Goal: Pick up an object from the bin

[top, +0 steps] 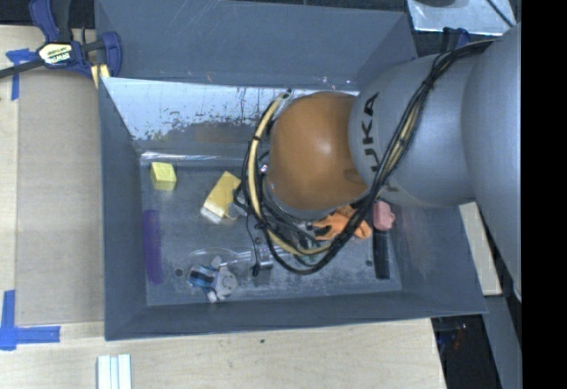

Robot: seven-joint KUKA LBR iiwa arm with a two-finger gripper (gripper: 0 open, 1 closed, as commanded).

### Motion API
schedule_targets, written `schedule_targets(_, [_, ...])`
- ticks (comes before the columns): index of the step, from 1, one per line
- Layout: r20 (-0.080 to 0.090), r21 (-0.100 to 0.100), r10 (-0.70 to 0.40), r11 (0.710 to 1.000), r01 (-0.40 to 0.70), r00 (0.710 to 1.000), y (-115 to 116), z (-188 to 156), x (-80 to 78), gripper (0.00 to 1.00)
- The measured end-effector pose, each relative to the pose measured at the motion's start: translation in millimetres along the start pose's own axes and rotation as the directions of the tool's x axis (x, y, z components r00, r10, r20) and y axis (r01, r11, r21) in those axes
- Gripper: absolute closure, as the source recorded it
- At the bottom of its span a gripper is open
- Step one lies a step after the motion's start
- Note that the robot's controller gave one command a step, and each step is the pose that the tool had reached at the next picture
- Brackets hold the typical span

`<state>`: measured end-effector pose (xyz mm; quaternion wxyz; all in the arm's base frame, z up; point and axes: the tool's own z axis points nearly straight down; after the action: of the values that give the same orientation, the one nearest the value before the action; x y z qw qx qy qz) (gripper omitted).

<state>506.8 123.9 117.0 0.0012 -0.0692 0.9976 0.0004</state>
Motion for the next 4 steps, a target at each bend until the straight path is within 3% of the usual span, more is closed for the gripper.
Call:
schedule_targets(1, [0.001,0.001,0.002,1.000,-0.002,1.000,-31,10,2.2,0.00])
schedule_targets(2, [0.006,-0.001,-0.014,1.000,0.014,1.000,-40,48,-4.2,0.00])
schedule_targets(3, [0.010,0.001,0.058,0.998,-0.058,0.998,-30,45,-6.9,1.00])
schedule_targets(4, [0.010,0.001,0.059,0.998,-0.059,0.998,-30,45,-6.9,1.00])
